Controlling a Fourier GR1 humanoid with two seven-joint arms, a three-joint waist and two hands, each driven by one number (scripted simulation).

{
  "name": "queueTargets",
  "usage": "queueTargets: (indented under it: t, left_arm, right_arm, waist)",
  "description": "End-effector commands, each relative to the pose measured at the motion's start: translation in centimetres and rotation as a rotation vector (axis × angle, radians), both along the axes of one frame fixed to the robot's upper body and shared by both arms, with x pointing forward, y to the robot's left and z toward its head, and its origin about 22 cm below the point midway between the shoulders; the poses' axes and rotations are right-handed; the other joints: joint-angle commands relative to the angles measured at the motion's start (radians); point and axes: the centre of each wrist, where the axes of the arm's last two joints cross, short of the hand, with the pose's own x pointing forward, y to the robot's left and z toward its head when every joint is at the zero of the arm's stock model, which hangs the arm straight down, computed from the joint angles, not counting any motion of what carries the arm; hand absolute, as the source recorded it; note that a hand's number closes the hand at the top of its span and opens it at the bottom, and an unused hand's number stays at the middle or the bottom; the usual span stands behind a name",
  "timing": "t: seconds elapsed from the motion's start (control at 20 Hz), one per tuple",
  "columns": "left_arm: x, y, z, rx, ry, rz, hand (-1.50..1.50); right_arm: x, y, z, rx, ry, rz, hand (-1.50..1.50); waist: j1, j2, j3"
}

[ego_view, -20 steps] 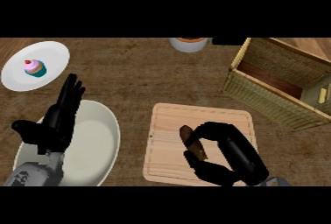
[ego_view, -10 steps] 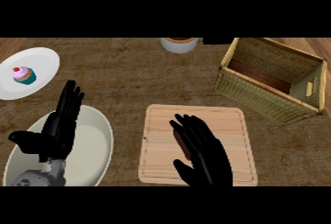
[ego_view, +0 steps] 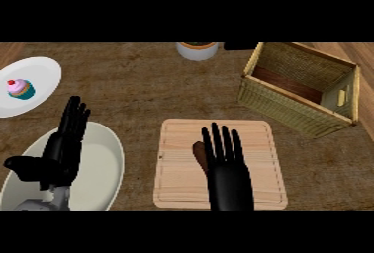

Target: Pick the sweet potato from the cutting board and place it in the basket

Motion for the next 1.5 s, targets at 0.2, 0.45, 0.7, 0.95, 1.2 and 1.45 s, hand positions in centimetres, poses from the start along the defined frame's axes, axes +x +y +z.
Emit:
queueTargets:
  t: [0.2,0.45,0.7,0.95,1.2,1.45]
  left_arm:
    - [-0.2,-0.8,0.1,-0.020,-0.033,-0.057,0.00]
    - [0.3,-1.6,0.9,-0.026,-0.043,-0.083,0.00]
    - [0.7,-2.1,0.7,-0.030,-0.042,-0.080,0.00]
    - [0.0,-1.5,0.5,-0.016,-0.037,-0.083,0.00]
    - [0.3,-1.9,0.6,-0.016,-0.051,-0.078,0.00]
    - [0.5,-2.3,0.7,-0.026,-0.037,-0.089,0.00]
  right_arm:
    - [-6.0,4.7,3.9,-0.181,0.174,-0.193,-1.50]
    - [-6.4,5.7,4.0,-0.261,0.184,-0.240,-1.50]
    - [-5.6,5.4,4.0,-0.313,0.202,-0.327,-1.50]
    - [-4.2,5.3,3.7,-0.303,0.212,-0.364,-1.50]
    - [-4.9,5.5,3.5,-0.282,0.224,-0.352,-1.50]
    - [-3.9,5.6,2.9,-0.254,0.237,-0.316,-1.50]
  waist:
    - [0.067,0.029,0.009]
    - [0.078,0.034,0.011]
    - [0.062,0.035,0.012]
    - [0.080,0.039,0.012]
    - [0.077,0.039,0.013]
    - [0.076,0.041,0.014]
